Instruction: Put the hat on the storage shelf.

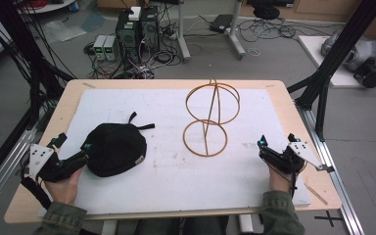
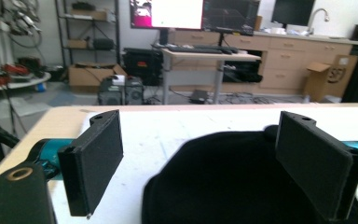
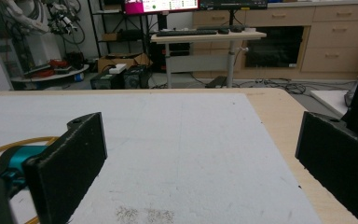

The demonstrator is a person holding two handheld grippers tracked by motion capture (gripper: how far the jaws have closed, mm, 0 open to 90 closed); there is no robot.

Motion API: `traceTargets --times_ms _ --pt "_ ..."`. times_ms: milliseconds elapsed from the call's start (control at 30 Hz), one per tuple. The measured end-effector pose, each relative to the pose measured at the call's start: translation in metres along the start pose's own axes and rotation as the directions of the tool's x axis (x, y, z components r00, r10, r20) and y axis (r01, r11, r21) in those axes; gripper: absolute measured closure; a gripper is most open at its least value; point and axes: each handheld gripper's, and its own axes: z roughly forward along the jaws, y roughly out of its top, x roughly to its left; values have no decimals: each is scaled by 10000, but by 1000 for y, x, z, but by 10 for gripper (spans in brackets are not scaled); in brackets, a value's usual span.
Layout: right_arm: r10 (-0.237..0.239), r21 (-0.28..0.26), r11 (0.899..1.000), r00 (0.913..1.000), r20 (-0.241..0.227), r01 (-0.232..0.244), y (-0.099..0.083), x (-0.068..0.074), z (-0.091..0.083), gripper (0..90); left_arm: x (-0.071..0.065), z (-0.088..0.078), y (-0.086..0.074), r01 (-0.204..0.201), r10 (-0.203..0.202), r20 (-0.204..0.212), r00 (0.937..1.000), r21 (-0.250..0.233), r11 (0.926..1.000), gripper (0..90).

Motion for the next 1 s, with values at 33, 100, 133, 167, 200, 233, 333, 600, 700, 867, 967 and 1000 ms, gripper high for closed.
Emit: traceTargets --times_ms 33,100,133,167,200,233,333,600,700,867,967,1000 --pt "0 0 10000 10000 0 0 0 0 0 9 0 0 0 0 0 0 10000 0 10000 156" --pt "-3 26 10000 10000 -28 4 0 0 0 9 -2 2 0 -45 43 138 9999 127 9999 157" --pt "11 18 10000 10000 -35 -11 0 0 0 9 -2 2 0 -45 43 138 9999 127 9999 157" --pt "0 9 10000 10000 -34 1 0 0 1 9 -2 2 0 -102 99 163 9998 182 9998 157" --pt "-22 24 10000 10000 -36 22 0 0 1 9 -4 2 0 -83 80 191 9998 180 9998 158" --pt "-22 24 10000 10000 -36 22 0 0 1 9 -4 2 0 -83 80 191 9998 180 9998 157" --pt "-40 49 10000 10000 -58 40 0 0 1 9 -5 3 0 -162 152 341 9993 286 9995 159" --pt "-33 90 10000 9999 -146 35 -1 1 1 9 -9 5 -1 -292 261 653 9975 461 9985 163" --pt "-42 80 10000 9999 -154 43 -1 1 2 9 -11 6 -2 -458 411 827 9957 554 9974 164" --pt "-69 118 9999 9999 -150 71 -1 1 2 9 -15 9 -3 -708 617 1078 9923 828 9940 165" --pt "-48 113 9999 9999 -159 50 -1 1 2 9 -16 10 -4 -880 775 1085 9911 951 9916 165" --pt "-85 157 9998 9998 -164 88 -1 1 2 9 -18 10 -4 -995 888 1109 9899 952 9905 166"
